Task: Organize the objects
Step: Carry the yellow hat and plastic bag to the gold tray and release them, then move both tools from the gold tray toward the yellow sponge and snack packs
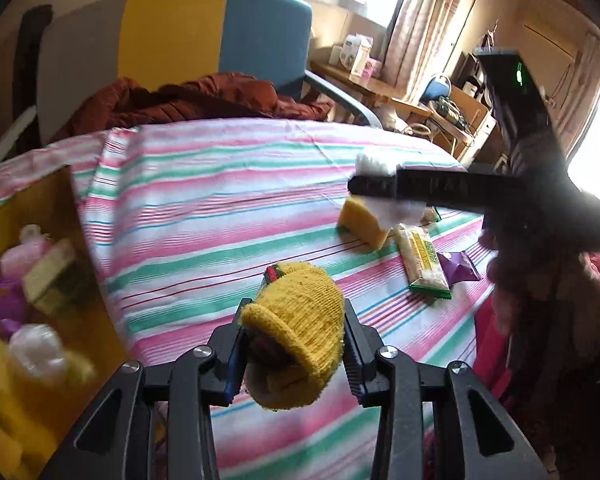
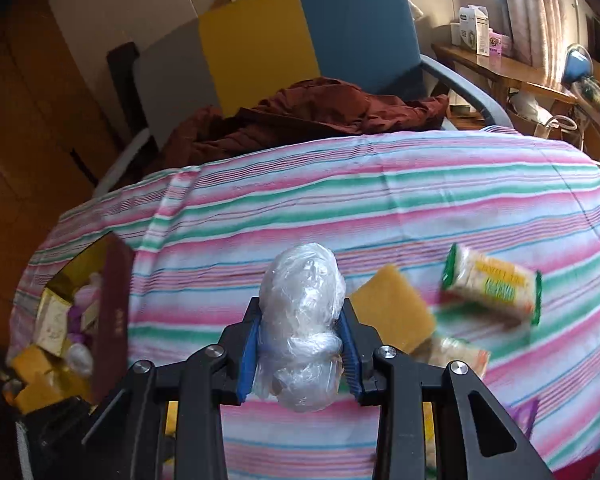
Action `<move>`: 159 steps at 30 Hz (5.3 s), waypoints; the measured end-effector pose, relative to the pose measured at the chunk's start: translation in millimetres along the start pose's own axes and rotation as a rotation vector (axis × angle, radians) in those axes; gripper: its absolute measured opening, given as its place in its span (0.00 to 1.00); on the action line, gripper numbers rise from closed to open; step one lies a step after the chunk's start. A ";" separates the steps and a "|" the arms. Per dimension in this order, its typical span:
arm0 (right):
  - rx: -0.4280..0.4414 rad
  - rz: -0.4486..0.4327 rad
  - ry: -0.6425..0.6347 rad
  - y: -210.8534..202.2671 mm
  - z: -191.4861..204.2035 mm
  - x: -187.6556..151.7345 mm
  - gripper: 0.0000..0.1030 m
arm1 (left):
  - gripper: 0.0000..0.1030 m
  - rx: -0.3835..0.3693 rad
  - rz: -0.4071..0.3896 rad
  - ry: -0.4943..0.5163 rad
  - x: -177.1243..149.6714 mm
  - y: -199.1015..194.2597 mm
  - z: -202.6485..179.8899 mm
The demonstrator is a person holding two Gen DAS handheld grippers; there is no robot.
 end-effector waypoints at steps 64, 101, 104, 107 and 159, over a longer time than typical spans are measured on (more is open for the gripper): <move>0.153 0.041 -0.359 9.4 209.0 -101.1 0.99 | 0.50 0.225 -0.138 -0.368 -98.5 -105.6 152.8; -0.067 -0.106 -0.309 -15.2 167.0 -102.0 1.00 | 0.50 0.377 -0.134 -0.244 -92.5 -109.1 117.1; -0.090 -0.110 -0.302 -17.3 157.1 -98.8 1.00 | 0.50 0.365 -0.130 -0.229 -91.5 -107.3 114.1; -0.115 -0.120 -0.272 -23.6 139.1 -91.2 1.00 | 0.50 0.348 -0.129 -0.210 -89.9 -106.8 110.2; -0.131 -0.286 0.578 -95.6 -150.1 -68.9 1.00 | 0.80 0.123 0.099 0.309 79.1 94.1 -87.9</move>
Point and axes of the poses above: each gripper's, at about its wrist camera, not at the fingertips, and y roughly the way its jaws point, z to its left, x to its top, the point moved 3 cm from there along y, roughly the way its jaws point, and after that the axes turned 11 degrees about z, right-handed, at the moved point
